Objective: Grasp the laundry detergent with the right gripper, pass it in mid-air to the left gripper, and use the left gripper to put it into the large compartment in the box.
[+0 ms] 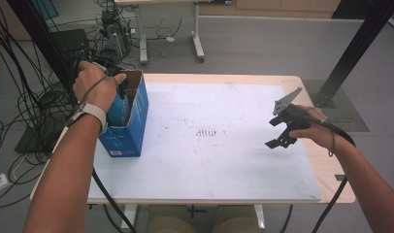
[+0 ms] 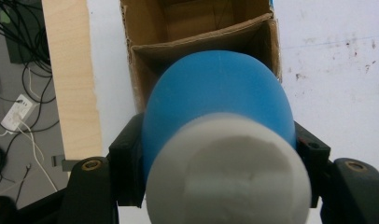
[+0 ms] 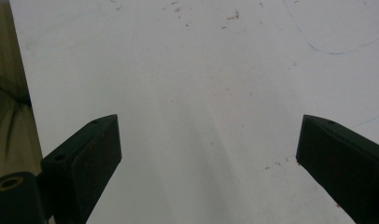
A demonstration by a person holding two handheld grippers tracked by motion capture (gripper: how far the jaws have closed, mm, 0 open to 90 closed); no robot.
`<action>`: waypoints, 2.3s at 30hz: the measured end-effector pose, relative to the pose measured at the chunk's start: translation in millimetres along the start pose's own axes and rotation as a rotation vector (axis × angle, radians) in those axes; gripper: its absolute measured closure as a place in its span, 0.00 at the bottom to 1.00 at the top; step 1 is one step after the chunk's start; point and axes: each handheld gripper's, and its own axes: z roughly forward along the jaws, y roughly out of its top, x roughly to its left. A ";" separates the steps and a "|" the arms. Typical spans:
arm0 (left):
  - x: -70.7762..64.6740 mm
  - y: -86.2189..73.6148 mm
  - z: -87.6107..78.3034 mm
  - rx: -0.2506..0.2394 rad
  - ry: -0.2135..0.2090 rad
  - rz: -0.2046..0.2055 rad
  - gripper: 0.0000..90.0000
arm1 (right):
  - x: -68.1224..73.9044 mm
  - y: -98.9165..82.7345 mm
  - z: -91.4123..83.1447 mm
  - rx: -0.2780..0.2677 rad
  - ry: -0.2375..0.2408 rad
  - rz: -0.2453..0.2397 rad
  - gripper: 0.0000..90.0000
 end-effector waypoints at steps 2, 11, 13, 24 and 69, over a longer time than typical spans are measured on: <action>-0.4 -0.5 3.2 0.002 -0.001 0.000 0.41 | 0.2 -0.4 0.5 0.001 0.001 0.002 0.07; -1.9 -3.6 18.8 0.015 -0.005 0.003 0.41 | 0.4 -2.4 1.6 0.004 0.003 0.006 0.07; -1.8 -4.4 21.9 0.015 -0.005 0.003 0.41 | 0.6 -2.6 1.9 0.005 0.003 0.008 0.07; -4.7 -7.6 36.8 0.022 -0.006 0.015 0.41 | 1.0 -4.5 3.9 0.007 0.006 0.014 0.07; -6.8 -11.7 62.2 0.048 -0.007 0.037 0.41 | 1.5 -7.1 7.6 0.014 0.013 0.016 0.07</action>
